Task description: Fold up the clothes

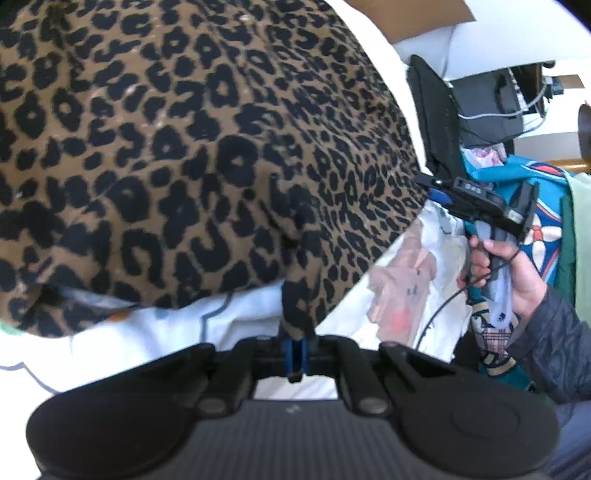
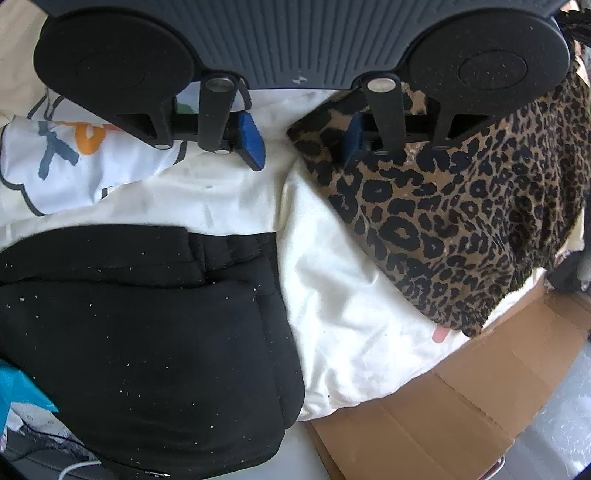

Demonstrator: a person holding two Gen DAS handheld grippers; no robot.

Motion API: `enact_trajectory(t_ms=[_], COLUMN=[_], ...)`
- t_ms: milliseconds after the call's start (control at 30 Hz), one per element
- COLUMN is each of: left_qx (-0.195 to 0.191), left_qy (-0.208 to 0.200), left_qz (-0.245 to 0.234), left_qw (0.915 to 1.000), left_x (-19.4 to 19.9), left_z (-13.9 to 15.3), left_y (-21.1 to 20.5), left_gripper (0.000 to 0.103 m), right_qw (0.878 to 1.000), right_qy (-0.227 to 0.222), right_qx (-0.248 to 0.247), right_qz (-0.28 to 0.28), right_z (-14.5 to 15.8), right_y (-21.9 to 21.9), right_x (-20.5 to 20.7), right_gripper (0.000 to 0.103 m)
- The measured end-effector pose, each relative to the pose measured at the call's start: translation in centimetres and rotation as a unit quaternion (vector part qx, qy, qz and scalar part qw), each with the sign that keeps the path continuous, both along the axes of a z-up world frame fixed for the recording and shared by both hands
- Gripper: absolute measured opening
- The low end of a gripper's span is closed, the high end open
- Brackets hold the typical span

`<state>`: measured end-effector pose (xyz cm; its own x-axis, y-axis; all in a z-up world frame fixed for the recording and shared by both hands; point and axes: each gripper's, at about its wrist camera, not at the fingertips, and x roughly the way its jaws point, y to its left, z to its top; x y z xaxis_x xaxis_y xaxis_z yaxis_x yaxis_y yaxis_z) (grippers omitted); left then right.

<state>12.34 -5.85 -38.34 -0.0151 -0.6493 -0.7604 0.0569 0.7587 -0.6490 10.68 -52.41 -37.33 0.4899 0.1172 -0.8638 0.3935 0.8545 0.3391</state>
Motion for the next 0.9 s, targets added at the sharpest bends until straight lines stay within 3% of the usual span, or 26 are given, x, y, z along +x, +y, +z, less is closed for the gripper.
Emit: enact_trajectory(t_ms=[300,400,433,567,900], left_qx=[0.019,0.019,0.018,0.014,-0.045], left_qy=[0.007,0.008,0.009,0.011,0.035], left_qz=[0.009,0.007,0.006,0.003,0.006], left_qw=[0.9998,0.9998,0.9998,0.9998,0.9983], left_x=[0.3,0.2,0.2,0.0,-0.4], left_z=[-0.8,-0.8,-0.8,-0.5,-0.6], left_y=[0.8,0.6,0.5,0.3,-1.9], left_gripper=[0.005,0.005,0.005,0.005,0.005], right_qw=[1.000,0.999,0.999,0.999,0.997], right_qy=[-0.003,0.000,0.001,0.001,-0.022], right_qx=[0.024,0.023,0.024,0.015,-0.052], right_qz=[0.013,0.029,0.033,0.052,0.052], right_z=[-0.1,0.0,0.0,1.0,6.1], right_y=[0.9,1.7,1.8,2.2,1.3], right_x=[-0.1,0.1,0.2,0.4,0.7], right_gripper=[0.052,0.035,0.023,0.003,0.002])
